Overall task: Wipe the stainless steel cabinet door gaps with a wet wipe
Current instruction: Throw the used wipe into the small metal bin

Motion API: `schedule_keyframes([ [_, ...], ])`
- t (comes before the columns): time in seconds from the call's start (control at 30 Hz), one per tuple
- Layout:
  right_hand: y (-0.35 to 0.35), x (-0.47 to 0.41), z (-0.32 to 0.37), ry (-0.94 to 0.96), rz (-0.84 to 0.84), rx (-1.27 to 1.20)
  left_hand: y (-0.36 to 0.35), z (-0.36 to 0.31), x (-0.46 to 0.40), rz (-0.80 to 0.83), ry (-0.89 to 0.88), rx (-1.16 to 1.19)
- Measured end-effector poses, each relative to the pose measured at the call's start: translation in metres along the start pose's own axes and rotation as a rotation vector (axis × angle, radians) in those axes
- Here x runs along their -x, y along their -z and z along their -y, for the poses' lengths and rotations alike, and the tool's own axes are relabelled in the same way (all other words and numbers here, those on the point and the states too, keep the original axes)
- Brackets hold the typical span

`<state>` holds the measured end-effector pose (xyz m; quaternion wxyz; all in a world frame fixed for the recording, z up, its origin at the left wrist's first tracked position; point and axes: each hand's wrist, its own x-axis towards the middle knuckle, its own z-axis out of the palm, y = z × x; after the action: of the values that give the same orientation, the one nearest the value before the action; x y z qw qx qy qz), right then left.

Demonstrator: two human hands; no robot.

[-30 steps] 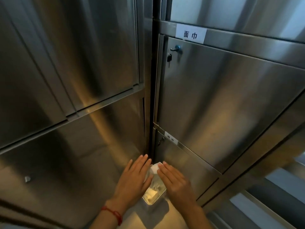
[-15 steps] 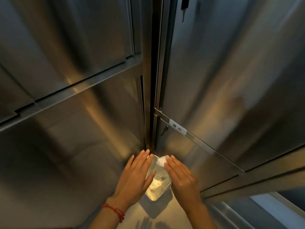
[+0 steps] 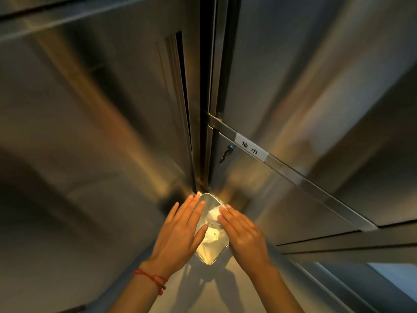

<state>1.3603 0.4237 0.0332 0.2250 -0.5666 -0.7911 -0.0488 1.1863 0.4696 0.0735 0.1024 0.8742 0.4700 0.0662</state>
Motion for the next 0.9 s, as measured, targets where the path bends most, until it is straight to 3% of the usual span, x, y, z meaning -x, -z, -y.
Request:
schedule_keyframes([
  [0.43, -0.075, 0.019, -0.008, -0.057, 0.091, -0.027, -0.078, 0.030, -0.007, 0.134, 0.039, 0.026],
  [0.63, -0.087, 0.008, -0.010, -0.096, 0.115, -0.028, -0.093, 0.033, -0.007, 0.119, 0.076, 0.083],
  [0.9, -0.096, 0.001, 0.000, -0.249, 0.291, 0.012, -0.095, 0.035, -0.009, 0.109, 0.086, 0.095],
])
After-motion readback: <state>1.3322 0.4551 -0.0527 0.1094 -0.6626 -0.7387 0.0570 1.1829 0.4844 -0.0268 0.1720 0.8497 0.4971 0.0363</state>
